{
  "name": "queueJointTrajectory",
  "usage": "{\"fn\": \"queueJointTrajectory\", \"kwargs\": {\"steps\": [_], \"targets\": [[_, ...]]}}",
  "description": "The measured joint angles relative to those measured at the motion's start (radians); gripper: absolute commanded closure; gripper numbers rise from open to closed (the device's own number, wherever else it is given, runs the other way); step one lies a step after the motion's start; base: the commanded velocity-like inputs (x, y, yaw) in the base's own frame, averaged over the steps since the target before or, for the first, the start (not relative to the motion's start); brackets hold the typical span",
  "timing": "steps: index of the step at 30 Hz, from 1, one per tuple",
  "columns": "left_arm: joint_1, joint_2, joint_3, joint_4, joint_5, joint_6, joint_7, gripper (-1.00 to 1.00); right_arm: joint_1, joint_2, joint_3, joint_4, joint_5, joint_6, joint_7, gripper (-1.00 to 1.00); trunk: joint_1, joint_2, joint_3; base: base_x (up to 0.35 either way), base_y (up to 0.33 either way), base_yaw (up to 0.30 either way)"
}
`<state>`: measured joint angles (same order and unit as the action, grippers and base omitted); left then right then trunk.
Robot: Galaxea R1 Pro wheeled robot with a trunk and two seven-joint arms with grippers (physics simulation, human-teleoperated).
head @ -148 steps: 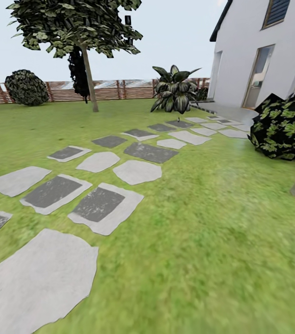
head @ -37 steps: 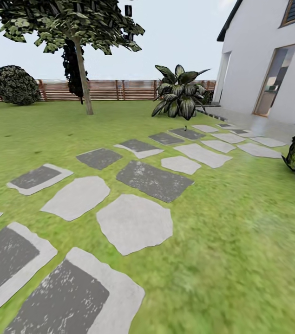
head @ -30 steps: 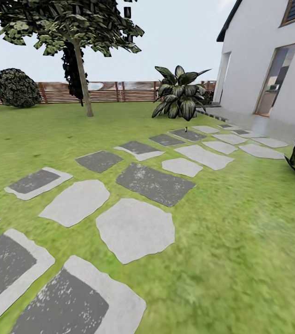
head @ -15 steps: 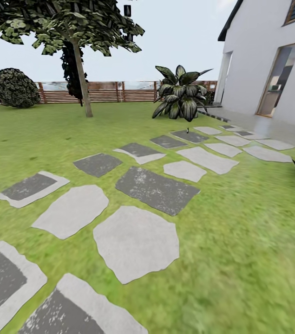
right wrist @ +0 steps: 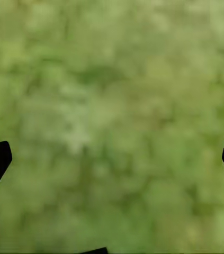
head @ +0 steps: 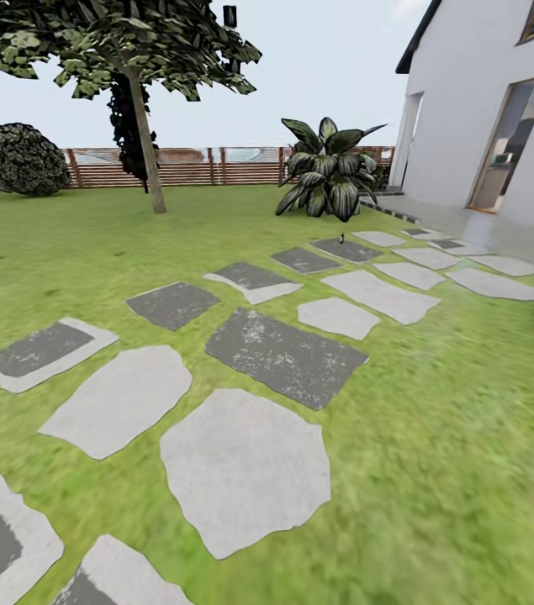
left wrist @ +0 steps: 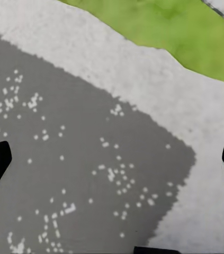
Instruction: Pick up the pesticide atomizer in the garden and spray insectifuge to fully cover both potted plants in the garden.
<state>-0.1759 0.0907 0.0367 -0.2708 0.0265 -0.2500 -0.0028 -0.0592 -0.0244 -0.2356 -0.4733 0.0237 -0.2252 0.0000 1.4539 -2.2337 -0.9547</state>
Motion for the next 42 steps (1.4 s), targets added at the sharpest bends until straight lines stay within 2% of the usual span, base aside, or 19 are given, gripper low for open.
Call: {"fn": "queueJointTrajectory", "kwargs": {"steps": [42], "targets": [[0.000,-0.002,0.000,0.000,0.000,0.000,0.000,-1.00,0.000,0.000,0.000,0.000,0.001,0.000,0.001,-1.00,0.000,0.000,0.000,0.336,0.000,0.000]]}}
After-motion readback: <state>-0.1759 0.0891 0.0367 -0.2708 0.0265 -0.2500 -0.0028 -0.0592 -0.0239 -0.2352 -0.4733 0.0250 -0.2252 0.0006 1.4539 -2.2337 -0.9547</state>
